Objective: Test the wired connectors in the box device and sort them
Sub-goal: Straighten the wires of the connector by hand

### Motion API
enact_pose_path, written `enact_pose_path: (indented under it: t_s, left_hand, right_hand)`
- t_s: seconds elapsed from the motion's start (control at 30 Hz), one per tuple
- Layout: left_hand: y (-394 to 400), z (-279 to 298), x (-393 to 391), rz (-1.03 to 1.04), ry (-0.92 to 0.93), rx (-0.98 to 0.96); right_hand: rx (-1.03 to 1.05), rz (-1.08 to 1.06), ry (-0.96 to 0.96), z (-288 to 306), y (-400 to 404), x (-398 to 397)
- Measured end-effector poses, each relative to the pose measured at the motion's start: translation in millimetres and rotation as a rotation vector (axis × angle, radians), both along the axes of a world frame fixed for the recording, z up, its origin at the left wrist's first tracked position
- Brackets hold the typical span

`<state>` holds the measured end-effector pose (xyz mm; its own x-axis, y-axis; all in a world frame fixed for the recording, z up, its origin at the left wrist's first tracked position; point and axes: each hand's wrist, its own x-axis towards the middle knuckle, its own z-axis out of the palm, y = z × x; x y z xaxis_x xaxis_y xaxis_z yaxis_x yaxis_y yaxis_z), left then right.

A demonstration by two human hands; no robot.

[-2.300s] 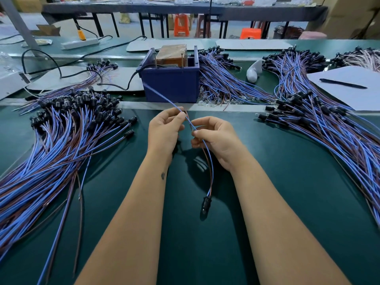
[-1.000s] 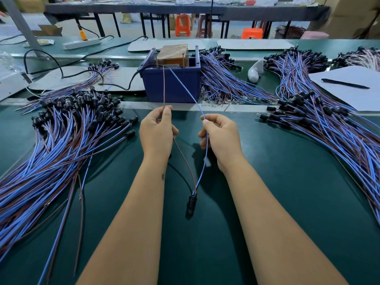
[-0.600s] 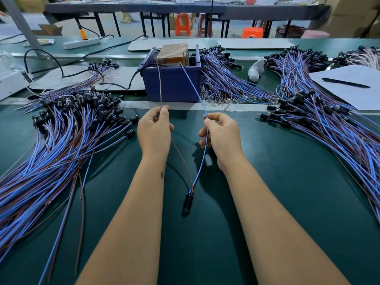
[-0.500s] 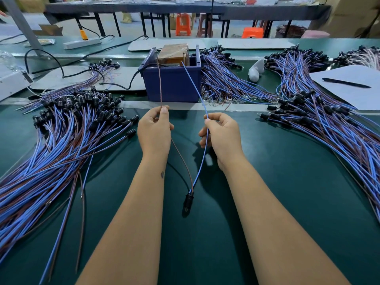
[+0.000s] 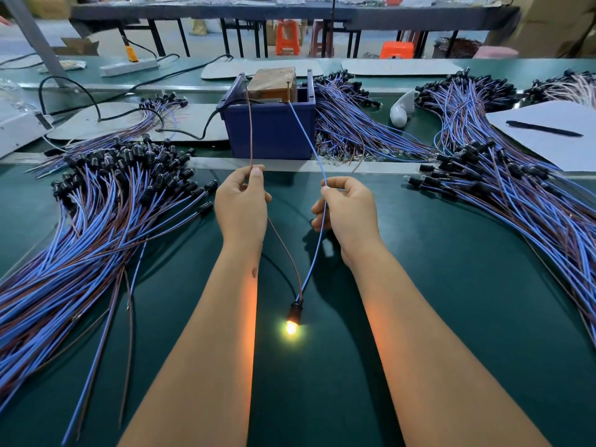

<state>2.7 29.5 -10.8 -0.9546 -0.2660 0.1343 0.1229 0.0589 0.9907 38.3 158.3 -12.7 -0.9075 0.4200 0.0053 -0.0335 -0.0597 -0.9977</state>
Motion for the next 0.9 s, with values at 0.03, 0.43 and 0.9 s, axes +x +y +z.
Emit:
enact_pose_path:
  t_s: [0.03, 0.43, 0.9]
  left_hand:
    - [-0.1, -0.1, 0.2, -0.001, 0.001, 0.004]
    - [-2.1, -2.3, -0.5, -0.01, 0.012, 0.033]
    - [12.6, 2.0, 2.5, -0.37, -0.016, 0.115]
  right_hand:
    - [-0.001, -0.001, 0.001, 0.3, 0.0, 0.1]
    - [0.016, -0.004, -0.003, 1.3, 0.8, 1.3]
    - [0.046, 0.079, 0.052, 3.2, -2.6, 4.2]
